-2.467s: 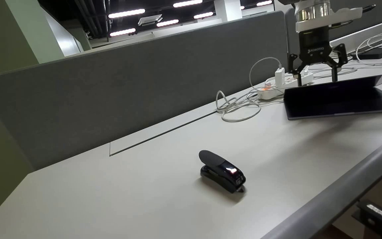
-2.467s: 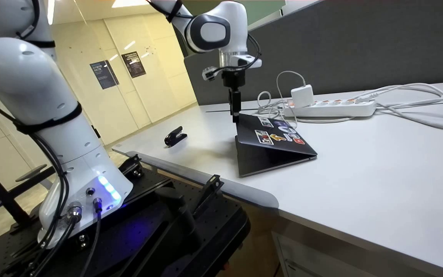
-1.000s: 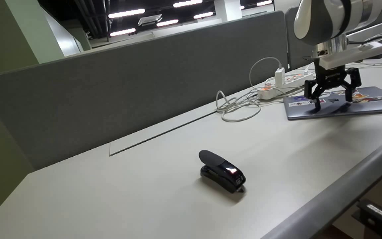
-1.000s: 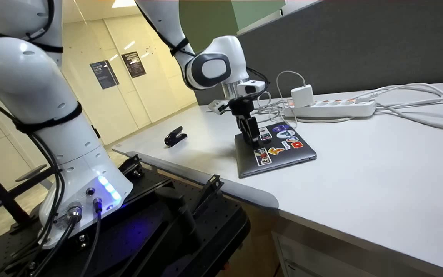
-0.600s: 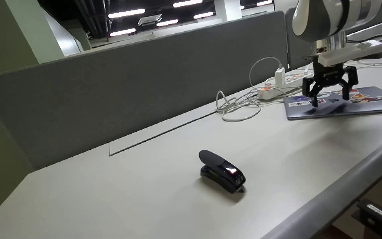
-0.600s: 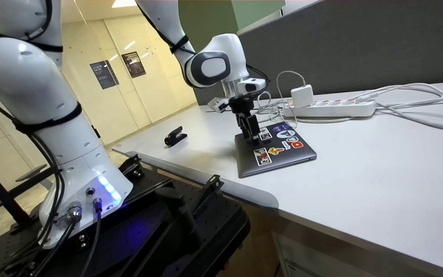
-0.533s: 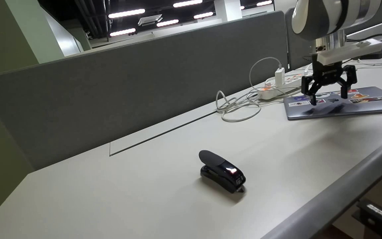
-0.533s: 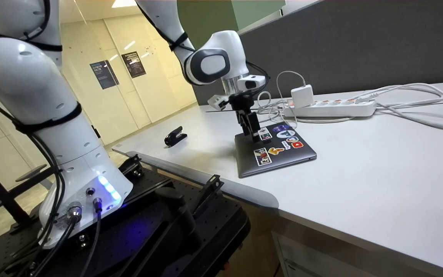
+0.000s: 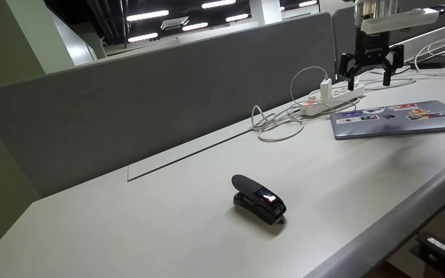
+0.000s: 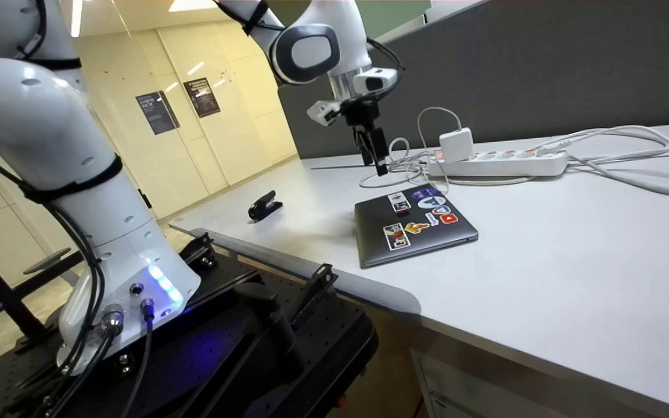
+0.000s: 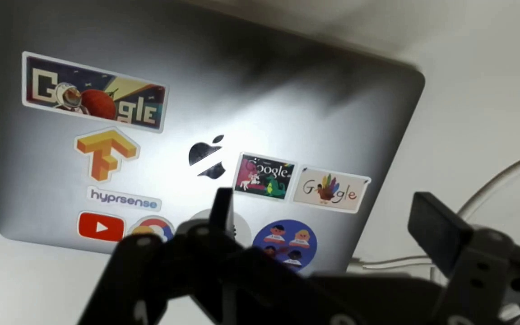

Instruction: Close the laptop.

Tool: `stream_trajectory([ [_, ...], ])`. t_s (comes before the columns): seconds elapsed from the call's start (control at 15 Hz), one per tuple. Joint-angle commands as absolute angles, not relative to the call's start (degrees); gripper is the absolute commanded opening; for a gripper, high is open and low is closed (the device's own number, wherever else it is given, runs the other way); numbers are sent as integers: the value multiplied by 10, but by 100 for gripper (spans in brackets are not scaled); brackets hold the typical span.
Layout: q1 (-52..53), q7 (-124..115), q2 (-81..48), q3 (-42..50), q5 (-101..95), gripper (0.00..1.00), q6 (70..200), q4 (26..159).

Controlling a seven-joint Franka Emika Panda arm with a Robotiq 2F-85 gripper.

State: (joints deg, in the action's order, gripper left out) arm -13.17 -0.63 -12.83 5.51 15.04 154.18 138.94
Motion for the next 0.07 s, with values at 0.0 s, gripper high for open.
stream_trajectory([
  [0.0,-126,-5,-124,61,152,100,1539,1391],
])
